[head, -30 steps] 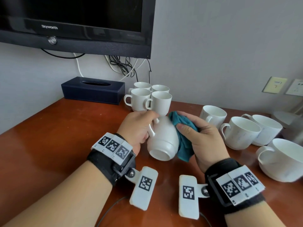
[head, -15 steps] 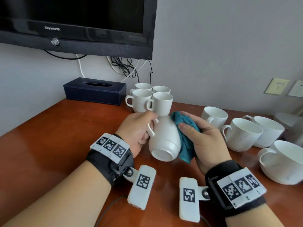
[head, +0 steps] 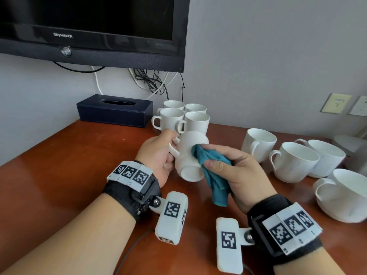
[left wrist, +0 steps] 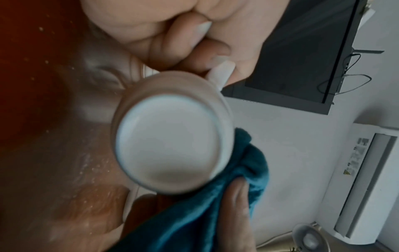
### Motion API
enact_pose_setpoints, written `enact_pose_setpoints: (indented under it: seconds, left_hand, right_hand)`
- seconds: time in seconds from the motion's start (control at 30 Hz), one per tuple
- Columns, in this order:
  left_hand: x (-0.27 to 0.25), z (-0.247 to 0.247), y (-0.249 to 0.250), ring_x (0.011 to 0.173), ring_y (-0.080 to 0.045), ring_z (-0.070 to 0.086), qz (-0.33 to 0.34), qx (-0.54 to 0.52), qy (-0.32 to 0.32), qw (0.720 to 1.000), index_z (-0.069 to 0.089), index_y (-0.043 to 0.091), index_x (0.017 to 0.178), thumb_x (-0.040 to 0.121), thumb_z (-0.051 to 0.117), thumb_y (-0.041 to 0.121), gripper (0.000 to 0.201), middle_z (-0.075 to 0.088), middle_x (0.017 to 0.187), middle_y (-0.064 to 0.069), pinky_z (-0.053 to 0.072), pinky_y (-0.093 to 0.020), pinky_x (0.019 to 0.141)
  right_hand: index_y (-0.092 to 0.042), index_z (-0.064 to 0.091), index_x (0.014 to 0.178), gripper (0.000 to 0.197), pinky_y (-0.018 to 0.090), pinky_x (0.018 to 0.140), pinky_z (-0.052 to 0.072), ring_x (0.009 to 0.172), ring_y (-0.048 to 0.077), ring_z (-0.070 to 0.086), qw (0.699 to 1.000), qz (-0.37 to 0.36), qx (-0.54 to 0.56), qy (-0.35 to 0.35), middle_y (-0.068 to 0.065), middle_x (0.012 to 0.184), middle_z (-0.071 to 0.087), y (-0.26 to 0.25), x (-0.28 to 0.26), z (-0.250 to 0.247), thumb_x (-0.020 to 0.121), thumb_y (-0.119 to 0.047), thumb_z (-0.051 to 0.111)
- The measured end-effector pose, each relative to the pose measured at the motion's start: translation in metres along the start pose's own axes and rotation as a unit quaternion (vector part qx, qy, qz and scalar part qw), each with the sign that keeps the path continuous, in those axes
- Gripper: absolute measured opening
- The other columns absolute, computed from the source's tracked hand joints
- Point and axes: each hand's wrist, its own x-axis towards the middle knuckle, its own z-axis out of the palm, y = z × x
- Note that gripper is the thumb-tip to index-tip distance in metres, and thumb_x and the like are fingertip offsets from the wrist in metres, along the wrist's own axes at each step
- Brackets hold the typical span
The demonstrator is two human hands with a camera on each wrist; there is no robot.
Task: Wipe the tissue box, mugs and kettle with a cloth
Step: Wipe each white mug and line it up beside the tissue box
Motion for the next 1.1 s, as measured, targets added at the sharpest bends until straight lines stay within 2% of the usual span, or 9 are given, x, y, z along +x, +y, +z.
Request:
enact_pose_setpoints:
  seconds: [0.13,0.3,0.47,0.6,0.73,0.83,0.97,1.03,1.1]
  left_hand:
    - [-0.009,0.004,-0.001,0.041,-0.009,0.029,-0.011,0.047,-0.071,0.996,0.052,0.017,0.065,0.099,0.061,0.025,0.036,0.042,0.049,0.004,0.015,-0.022,0.038]
    - [-0.009,0.006,-0.001,0.039,-0.008,0.028,-0.016,0.039,-0.07,0.997,0.049,0.019,0.062,0.099,0.062,0.026,0.039,0.04,0.048,0.005,0.015,-0.022,0.038]
    - [0.001,0.0,-0.001,0.039,-0.006,0.032,-0.023,-0.046,-0.008,0.999,0.053,0.016,0.07,0.096,0.063,0.026,0.03,0.039,0.049,0.004,0.021,-0.018,0.034]
    - [0.005,-0.004,-0.004,0.044,-0.009,0.038,-0.013,-0.051,0.014,0.999,0.056,0.013,0.077,0.097,0.063,0.025,0.025,0.043,0.057,0.0,0.03,-0.019,0.036]
    - [-0.001,0.0,0.0,0.043,-0.007,0.03,-0.031,-0.014,-0.034,0.999,0.055,0.015,0.079,0.098,0.063,0.028,0.024,0.041,0.056,0.003,0.02,-0.018,0.034]
    - [-0.006,0.003,-0.001,0.04,-0.007,0.031,-0.036,0.023,-0.08,0.996,0.052,0.017,0.069,0.099,0.062,0.03,0.035,0.041,0.05,0.004,0.018,-0.02,0.037]
    - [-0.006,0.005,-0.002,0.039,-0.007,0.031,-0.044,0.007,-0.073,0.996,0.052,0.017,0.07,0.099,0.061,0.032,0.034,0.04,0.05,0.004,0.019,-0.02,0.036]
    - [-0.003,0.003,-0.001,0.039,-0.006,0.031,-0.058,-0.044,-0.055,0.996,0.052,0.018,0.071,0.099,0.062,0.029,0.032,0.037,0.051,0.005,0.02,-0.017,0.033]
    - [-0.001,0.0,0.0,0.038,-0.005,0.034,-0.068,-0.102,-0.037,0.992,0.053,0.018,0.072,0.098,0.063,0.029,0.03,0.038,0.054,0.004,0.024,-0.016,0.031]
  right_hand:
    - [-0.018,0.079,0.113,0.028,0.035,0.084,0.059,0.103,0.025,0.073,0.997,-0.02,0.035,0.068,0.012,0.116,0.077,-0.001,0.002,-0.006,0.087,-0.01,0.072]
    - [-0.019,0.078,0.116,0.027,0.042,0.09,0.059,0.109,0.031,0.072,0.995,-0.019,0.028,0.097,0.011,0.118,0.076,-0.002,0.004,-0.007,0.093,-0.009,0.07]
    - [-0.021,0.081,0.11,0.031,0.031,0.073,0.058,0.091,0.022,0.072,0.999,0.003,0.032,0.021,0.012,0.112,0.077,-0.002,0.001,-0.002,0.08,-0.013,0.074]
    - [-0.019,0.081,0.109,0.032,0.031,0.069,0.058,0.086,0.022,0.071,1.0,0.007,0.017,0.003,0.014,0.11,0.076,0.0,0.0,-0.001,0.079,-0.01,0.075]
    - [-0.018,0.079,0.114,0.031,0.036,0.081,0.059,0.099,0.027,0.072,0.999,-0.01,0.026,0.037,0.013,0.116,0.076,0.001,0.001,-0.003,0.085,-0.012,0.072]
    - [-0.017,0.077,0.118,0.028,0.043,0.092,0.058,0.11,0.031,0.072,0.994,-0.021,0.035,0.097,0.01,0.118,0.076,0.0,0.003,-0.007,0.092,-0.01,0.07]
    - [-0.019,0.076,0.12,0.028,0.047,0.097,0.057,0.112,0.032,0.071,0.993,-0.021,0.031,0.115,0.009,0.119,0.076,-0.001,0.004,-0.007,0.095,-0.011,0.069]
    - [-0.018,0.076,0.122,0.033,0.043,0.092,0.058,0.11,0.03,0.072,0.995,-0.017,0.033,0.09,0.01,0.12,0.075,-0.002,0.003,-0.005,0.089,-0.015,0.071]
    - [-0.018,0.078,0.118,0.034,0.033,0.079,0.059,0.098,0.023,0.073,0.998,-0.01,0.044,0.05,0.011,0.116,0.076,-0.003,0.001,-0.002,0.084,-0.015,0.072]
